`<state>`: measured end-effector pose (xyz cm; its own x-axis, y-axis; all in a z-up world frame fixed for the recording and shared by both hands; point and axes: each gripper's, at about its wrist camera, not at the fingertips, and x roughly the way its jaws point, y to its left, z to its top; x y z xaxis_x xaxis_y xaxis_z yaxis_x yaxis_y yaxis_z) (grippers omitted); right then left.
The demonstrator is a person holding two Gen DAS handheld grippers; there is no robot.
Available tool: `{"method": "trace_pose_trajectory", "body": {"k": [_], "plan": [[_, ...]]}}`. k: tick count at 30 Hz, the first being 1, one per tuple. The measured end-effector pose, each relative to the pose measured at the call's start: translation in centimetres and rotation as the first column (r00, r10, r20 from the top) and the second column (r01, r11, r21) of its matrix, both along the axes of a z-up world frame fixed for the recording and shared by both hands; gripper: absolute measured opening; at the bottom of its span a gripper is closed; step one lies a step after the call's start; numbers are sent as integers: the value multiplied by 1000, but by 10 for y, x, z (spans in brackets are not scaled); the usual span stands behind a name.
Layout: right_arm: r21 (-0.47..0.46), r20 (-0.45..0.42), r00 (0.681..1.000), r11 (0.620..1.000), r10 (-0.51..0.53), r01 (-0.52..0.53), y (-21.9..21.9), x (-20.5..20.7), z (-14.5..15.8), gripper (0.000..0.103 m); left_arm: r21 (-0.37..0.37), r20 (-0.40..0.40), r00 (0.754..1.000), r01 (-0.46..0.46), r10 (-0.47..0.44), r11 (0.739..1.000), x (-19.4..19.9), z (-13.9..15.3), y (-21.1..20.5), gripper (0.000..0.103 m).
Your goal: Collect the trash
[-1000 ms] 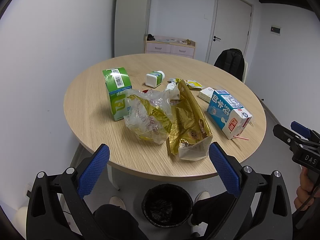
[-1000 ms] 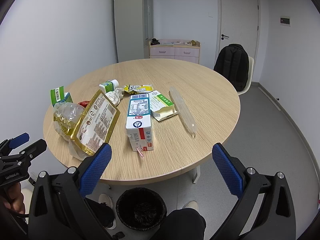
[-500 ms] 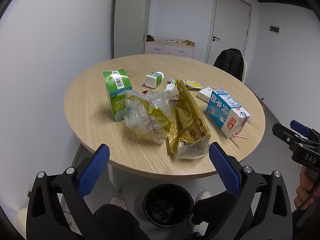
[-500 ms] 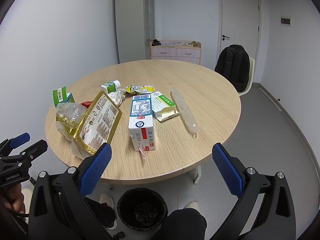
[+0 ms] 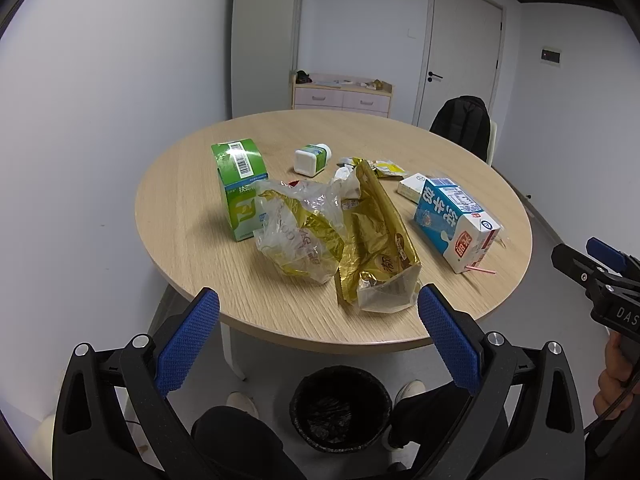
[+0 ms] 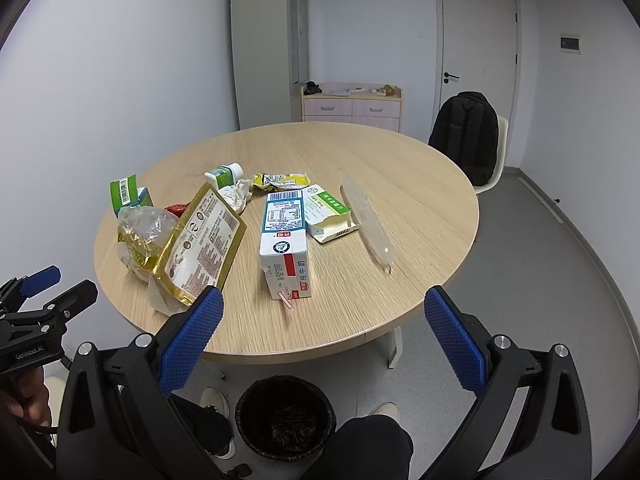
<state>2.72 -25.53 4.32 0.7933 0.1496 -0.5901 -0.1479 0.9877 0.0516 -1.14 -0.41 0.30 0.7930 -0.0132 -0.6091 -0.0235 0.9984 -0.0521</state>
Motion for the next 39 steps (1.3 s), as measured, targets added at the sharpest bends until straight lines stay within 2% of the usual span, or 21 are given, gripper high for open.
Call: {"method": "trace_pose_trajectory", "body": {"k": [18, 28, 39], "plan": [[-5, 0, 1000, 1000, 6, -6, 3, 4, 1, 97, 1, -20, 1000, -16, 16, 1000, 10, -3, 8, 97], [-16, -38, 999, 999, 29, -29, 20, 50, -10, 96, 3, -59, 997, -44, 44, 999, 59, -12, 26, 97], [-26, -111, 992, 997, 68, -71, 47, 104, -32, 81, 11, -107, 994, -11, 12, 1000, 112, -29, 21, 93]]}}
